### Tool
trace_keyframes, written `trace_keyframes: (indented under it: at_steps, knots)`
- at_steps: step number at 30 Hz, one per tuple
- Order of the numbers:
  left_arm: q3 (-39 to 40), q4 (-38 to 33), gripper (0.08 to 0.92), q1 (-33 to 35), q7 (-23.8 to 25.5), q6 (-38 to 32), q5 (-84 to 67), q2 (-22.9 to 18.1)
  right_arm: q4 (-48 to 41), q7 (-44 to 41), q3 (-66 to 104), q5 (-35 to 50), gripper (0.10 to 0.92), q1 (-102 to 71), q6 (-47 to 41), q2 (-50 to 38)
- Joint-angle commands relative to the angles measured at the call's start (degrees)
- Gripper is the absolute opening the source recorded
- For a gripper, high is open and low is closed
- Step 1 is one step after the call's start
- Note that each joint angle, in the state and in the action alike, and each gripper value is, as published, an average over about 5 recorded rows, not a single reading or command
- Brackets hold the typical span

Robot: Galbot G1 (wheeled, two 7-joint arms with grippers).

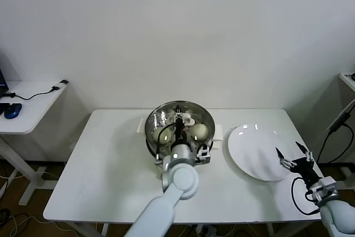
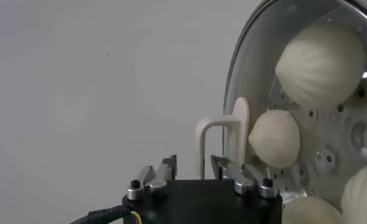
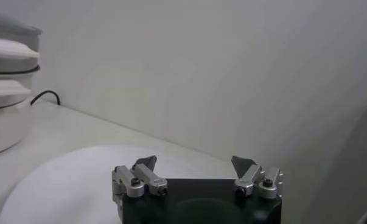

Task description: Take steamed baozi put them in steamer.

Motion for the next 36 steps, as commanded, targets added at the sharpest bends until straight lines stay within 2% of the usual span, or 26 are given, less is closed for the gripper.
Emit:
trace_keyframes:
  at_steps: [1, 6, 10, 13, 17, 19, 22, 25, 29, 33, 36]
  knots:
    - [0.9, -11.9, 0.485, 2.4, 3.5, 2.8, -2.8, 6.5, -0.3, 0.1, 0.1, 0.0, 0.823, 0.2, -0.1, 0.1]
    - [-0.2, -19.2, 0.624, 6.8, 3.5, 2.8, -6.5, 9.8, -0.6, 1.1, 0.3, 0.0, 0.823, 0.7, -0.5, 0.3]
    - [-1.7, -25.1, 0.743, 10.5, -0.1, 2.6, -14.6, 13.1, -0.6, 1.4, 0.5, -0.9, 0.823, 0.7, -1.2, 0.4]
    - [-4.1, -29.0, 0.803, 13.8, -5.0, 1.0, -21.1, 15.4, 0.1, 0.8, 0.8, -1.5, 0.823, 0.4, -2.2, 0.6]
    - [-9.6, -32.2, 0.821, 18.6, -13.9, -4.5, -31.4, 17.8, 2.1, 0.6, 1.1, -1.6, 0.823, -0.2, -3.7, 1.4]
    - [-13.9, -32.8, 0.822, 21.5, -20.1, -10.6, -39.1, 18.9, 3.5, 0.7, 1.1, -0.3, 0.823, -0.5, -4.1, 2.0]
    - [-21.9, -32.8, 0.823, 25.6, -26.1, -19.2, -49.1, 19.5, 5.5, 1.1, 0.6, 1.1, 0.823, -0.8, -4.8, 2.9]
    - [-30.9, -32.9, 0.823, 30.0, -28.4, -25.9, -60.3, 18.6, 7.7, 1.5, -0.3, 2.0, 0.823, -1.1, -6.5, 3.7]
    - [-41.4, -32.9, 0.823, 36.7, -28.7, -30.8, -75.4, 15.2, 10.4, 1.9, -1.3, 4.7, 0.823, -1.6, -10.0, 4.6]
    - [-48.7, -31.8, 0.823, 41.1, -26.9, -36.0, -88.1, 9.8, 11.4, 1.9, -2.2, 5.4, 0.823, -1.5, -10.9, 5.2]
    - [-52.2, -29.2, 0.823, 42.0, -24.3, -40.6, -93.8, 6.5, 11.9, 1.7, -3.0, 5.2, 0.823, -1.6, -11.1, 6.0]
